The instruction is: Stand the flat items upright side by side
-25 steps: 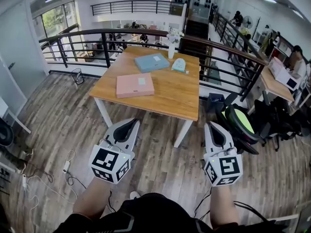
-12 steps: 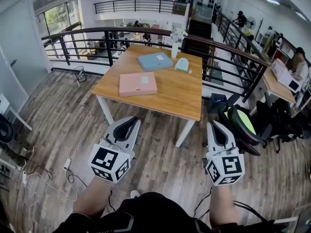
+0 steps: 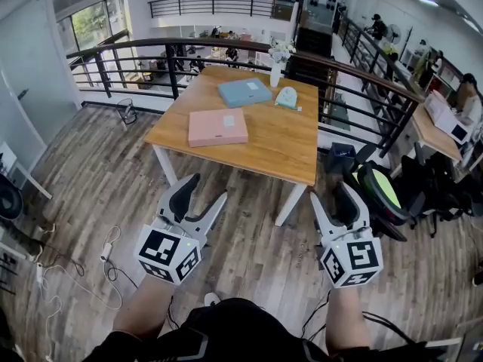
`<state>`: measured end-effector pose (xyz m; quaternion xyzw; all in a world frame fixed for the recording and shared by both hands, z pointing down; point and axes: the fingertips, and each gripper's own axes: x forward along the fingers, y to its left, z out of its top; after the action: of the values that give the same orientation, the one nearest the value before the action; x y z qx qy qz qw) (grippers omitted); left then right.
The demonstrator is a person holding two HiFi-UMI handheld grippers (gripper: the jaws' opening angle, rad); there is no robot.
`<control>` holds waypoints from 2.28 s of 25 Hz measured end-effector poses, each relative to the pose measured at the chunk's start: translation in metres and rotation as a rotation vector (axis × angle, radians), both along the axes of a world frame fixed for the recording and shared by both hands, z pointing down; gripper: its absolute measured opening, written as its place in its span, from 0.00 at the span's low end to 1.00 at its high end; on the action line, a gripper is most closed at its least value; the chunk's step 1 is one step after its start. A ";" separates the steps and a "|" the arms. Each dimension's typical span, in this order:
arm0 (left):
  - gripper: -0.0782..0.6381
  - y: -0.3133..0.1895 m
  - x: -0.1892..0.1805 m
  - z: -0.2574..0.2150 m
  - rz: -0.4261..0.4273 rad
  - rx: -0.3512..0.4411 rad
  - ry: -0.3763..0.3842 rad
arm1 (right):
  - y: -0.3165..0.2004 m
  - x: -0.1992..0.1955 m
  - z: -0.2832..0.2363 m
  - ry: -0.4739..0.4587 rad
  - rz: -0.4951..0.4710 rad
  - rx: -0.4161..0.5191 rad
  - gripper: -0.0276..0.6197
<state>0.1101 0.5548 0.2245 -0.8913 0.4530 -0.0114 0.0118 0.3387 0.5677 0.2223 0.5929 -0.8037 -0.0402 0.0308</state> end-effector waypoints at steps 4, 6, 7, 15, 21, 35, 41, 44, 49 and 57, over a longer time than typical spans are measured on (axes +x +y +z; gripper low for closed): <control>0.54 -0.002 -0.006 0.003 0.005 -0.003 -0.009 | -0.003 -0.006 0.003 -0.007 -0.006 -0.012 0.53; 0.56 -0.003 -0.011 0.002 0.015 -0.001 -0.006 | -0.005 -0.013 0.002 0.000 -0.015 -0.006 0.56; 0.56 -0.004 -0.013 0.001 0.016 0.001 -0.006 | -0.006 -0.016 0.001 0.001 -0.016 -0.005 0.56; 0.58 -0.019 -0.046 0.010 0.011 -0.033 0.043 | -0.019 -0.041 0.002 0.021 -0.024 -0.006 0.62; 0.58 -0.034 -0.074 0.010 0.000 -0.009 0.024 | -0.036 -0.063 0.005 0.049 -0.022 -0.030 0.62; 0.58 -0.085 -0.158 0.038 0.004 -0.053 0.039 | -0.102 -0.146 0.015 0.070 -0.053 -0.073 0.63; 0.58 -0.142 -0.180 0.046 -0.069 -0.050 0.009 | -0.183 -0.166 0.021 0.013 -0.137 -0.070 0.63; 0.58 -0.184 -0.188 0.046 -0.116 -0.052 -0.018 | -0.236 -0.170 0.027 -0.007 -0.171 -0.065 0.63; 0.58 -0.265 -0.189 0.040 -0.177 -0.052 -0.023 | -0.325 -0.172 0.031 -0.036 -0.235 -0.065 0.63; 0.58 -0.370 -0.158 0.048 -0.186 -0.101 -0.081 | -0.432 -0.157 0.046 -0.060 -0.306 -0.118 0.63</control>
<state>-0.0475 0.1846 0.2721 -0.8437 0.5318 -0.0712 -0.0159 0.1819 0.1354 0.2687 0.4616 -0.8862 0.0206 0.0349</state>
